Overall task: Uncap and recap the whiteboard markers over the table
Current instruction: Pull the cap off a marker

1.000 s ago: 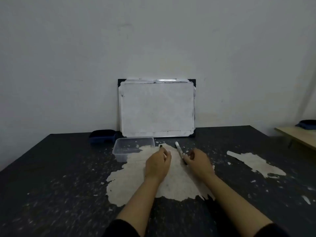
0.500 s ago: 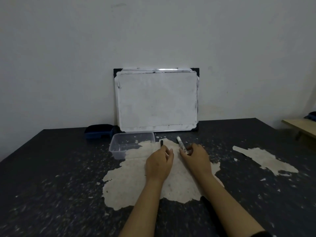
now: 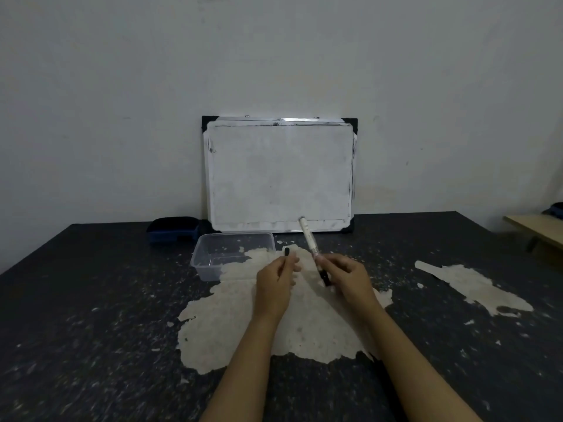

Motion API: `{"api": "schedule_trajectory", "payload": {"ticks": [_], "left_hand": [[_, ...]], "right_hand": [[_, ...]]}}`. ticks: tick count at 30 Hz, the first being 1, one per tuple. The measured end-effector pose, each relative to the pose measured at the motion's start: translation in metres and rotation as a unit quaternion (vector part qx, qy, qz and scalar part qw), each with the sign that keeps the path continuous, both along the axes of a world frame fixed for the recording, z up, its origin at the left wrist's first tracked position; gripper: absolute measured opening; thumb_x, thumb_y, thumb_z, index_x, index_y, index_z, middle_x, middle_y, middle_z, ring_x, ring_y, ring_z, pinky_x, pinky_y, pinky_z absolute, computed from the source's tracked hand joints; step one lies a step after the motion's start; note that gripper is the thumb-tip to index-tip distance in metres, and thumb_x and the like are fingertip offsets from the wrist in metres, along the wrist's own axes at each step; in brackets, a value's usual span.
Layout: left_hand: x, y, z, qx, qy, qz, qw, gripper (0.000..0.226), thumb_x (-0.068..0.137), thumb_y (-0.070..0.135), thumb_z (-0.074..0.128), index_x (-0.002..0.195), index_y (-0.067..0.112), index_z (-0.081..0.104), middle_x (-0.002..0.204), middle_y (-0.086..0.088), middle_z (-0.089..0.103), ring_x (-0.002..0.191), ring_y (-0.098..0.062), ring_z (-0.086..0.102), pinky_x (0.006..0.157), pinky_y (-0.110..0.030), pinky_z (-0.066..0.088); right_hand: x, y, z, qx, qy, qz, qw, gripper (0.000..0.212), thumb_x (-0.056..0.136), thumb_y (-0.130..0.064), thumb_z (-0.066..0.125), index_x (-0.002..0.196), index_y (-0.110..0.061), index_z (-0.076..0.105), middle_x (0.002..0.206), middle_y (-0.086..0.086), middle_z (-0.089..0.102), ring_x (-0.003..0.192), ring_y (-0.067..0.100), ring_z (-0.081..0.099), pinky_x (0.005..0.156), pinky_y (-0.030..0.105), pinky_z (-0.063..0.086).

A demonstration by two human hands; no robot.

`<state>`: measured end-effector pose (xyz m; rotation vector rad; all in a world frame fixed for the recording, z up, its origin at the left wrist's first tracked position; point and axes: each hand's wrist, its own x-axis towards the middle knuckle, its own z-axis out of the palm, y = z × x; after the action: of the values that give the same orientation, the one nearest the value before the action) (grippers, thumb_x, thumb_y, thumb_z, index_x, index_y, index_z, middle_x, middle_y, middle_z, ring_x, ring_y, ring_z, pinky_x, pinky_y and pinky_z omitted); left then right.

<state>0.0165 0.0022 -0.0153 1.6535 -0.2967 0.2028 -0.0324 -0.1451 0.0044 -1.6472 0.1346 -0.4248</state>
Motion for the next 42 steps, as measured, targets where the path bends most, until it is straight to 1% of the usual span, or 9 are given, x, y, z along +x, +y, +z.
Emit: {"api": "schedule_trajectory", "payload": {"ticks": [5,10,14,18,22,25,31,37,42], "left_hand": [[-0.001,0.004,0.005,-0.063,0.024,0.000,0.998,0.032,0.094,0.041,0.060,0.085,0.013,0.075,0.062,0.009,0.062,0.055,-0.004,0.053,0.052,-0.019,0.044],[-0.001,0.005,0.007,-0.069,0.022,-0.009,0.997,0.029,0.095,0.032,0.061,0.093,0.007,0.075,0.077,-0.001,0.070,0.067,-0.008,0.062,0.059,-0.015,0.050],[-0.005,0.002,0.008,-0.046,0.041,-0.075,0.995,0.029,0.099,0.032,0.053,0.097,0.014,0.076,0.070,-0.001,0.061,0.069,-0.017,0.058,0.067,-0.036,0.050],[-0.012,0.006,0.010,0.077,-0.018,-0.110,0.991,0.029,0.098,0.041,0.051,0.098,0.025,0.075,0.066,0.014,0.057,0.062,-0.005,0.052,0.059,-0.026,0.044],[-0.017,0.011,0.010,0.196,-0.087,-0.092,0.972,0.031,0.098,0.047,0.047,0.105,0.030,0.073,0.087,0.009,0.066,0.075,-0.007,0.059,0.068,-0.028,0.049],[-0.019,0.010,0.013,0.239,-0.118,-0.067,0.961,0.035,0.099,0.047,0.045,0.112,0.027,0.071,0.094,0.006,0.067,0.081,-0.009,0.062,0.071,-0.030,0.051],[-0.018,0.011,0.009,0.267,-0.155,-0.051,0.950,0.036,0.098,0.049,0.045,0.108,0.026,0.071,0.087,0.006,0.070,0.074,-0.008,0.062,0.064,-0.029,0.051],[-0.019,0.009,0.015,0.279,-0.122,-0.059,0.951,0.034,0.101,0.044,0.043,0.100,0.027,0.072,0.065,0.010,0.057,0.054,-0.004,0.047,0.050,-0.020,0.029],[-0.016,0.009,0.013,0.182,0.003,-0.128,0.975,0.033,0.098,0.041,0.048,0.091,0.023,0.074,0.059,0.010,0.050,0.055,-0.007,0.044,0.056,-0.025,0.034]], "right_hand": [[-0.004,0.008,-0.001,-0.063,0.017,0.084,0.994,0.017,0.082,-0.035,0.078,0.093,-0.022,0.082,0.080,0.010,0.075,0.064,0.010,0.059,0.058,0.022,0.042],[-0.008,0.007,0.004,-0.013,0.018,0.082,0.996,0.022,0.088,-0.035,0.071,0.093,-0.017,0.082,0.084,0.009,0.077,0.060,0.009,0.058,0.055,0.019,0.044],[-0.009,0.003,0.006,0.050,0.002,0.003,0.999,0.028,0.092,-0.040,0.063,0.100,-0.019,0.080,0.087,0.008,0.074,0.060,0.010,0.050,0.053,0.021,0.040],[-0.007,-0.001,0.005,0.096,0.006,-0.019,0.995,0.029,0.092,-0.046,0.061,0.097,-0.025,0.081,0.092,0.006,0.074,0.068,0.014,0.054,0.062,0.026,0.043],[-0.003,-0.004,0.003,0.101,0.010,-0.019,0.995,0.033,0.087,-0.044,0.069,0.094,-0.014,0.080,0.083,0.003,0.073,0.065,0.013,0.054,0.059,0.025,0.043],[-0.003,-0.006,0.000,0.068,0.000,-0.012,0.998,0.039,0.082,-0.040,0.074,0.096,-0.004,0.077,0.078,0.003,0.067,0.068,0.013,0.054,0.061,0.022,0.046],[0.001,-0.010,-0.004,0.053,0.025,-0.013,0.998,0.038,0.077,-0.044,0.076,0.090,-0.009,0.080,0.084,0.008,0.070,0.081,0.015,0.063,0.083,0.032,0.056],[0.002,-0.011,-0.006,0.046,0.004,-0.029,0.998,0.024,0.083,-0.033,0.076,0.086,-0.009,0.080,0.076,0.004,0.070,0.073,0.011,0.061,0.072,0.024,0.056],[0.001,-0.008,-0.006,0.036,-0.012,-0.044,0.998,0.028,0.084,-0.029,0.075,0.088,-0.002,0.079,0.074,0.007,0.068,0.069,0.011,0.060,0.064,0.022,0.053]]}}
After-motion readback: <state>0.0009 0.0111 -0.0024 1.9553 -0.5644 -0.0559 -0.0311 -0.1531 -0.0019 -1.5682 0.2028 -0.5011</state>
